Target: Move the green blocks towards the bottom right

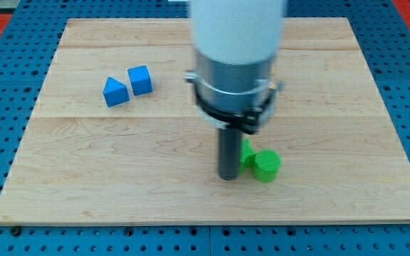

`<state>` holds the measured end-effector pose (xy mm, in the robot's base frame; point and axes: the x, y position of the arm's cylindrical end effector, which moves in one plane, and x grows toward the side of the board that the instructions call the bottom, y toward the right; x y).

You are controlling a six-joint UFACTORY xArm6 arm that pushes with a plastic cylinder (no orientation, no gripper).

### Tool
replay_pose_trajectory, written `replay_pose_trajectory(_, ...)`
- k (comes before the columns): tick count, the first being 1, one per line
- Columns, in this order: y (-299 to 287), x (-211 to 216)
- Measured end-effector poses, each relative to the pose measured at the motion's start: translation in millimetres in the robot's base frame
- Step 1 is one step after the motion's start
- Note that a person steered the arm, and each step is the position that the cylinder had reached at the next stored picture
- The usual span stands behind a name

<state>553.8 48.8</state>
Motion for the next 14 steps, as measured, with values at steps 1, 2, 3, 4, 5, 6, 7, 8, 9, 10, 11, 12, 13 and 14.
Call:
replay_pose_trajectory(1,-27.3,2.5)
replay_pose_trajectory(2,-76.6,-9.0)
replay_pose_trajectory(3,-59.6,-44.7)
replay_pose_trajectory(4,-30.3,-34.0)
replay_pose_trajectory(5,37.1,-26.2)
replay_pose_trajectory(6,7.7,-0.3)
replay_pose_trajectory(7,6.3,-39.3)
replay_pose_trajectory(8,5.8,-73.9)
replay_pose_trajectory(9,42.4,-33.7)
replay_pose_trajectory(10,58.6,-42.8)
replay_pose_trajectory(11,9.9,-54.0)
replay_pose_trajectory(12,-40.4,-69.4)
replay_pose_trajectory(13,-94.8,-38.7)
replay_pose_trajectory(14,-76.2,-47.4)
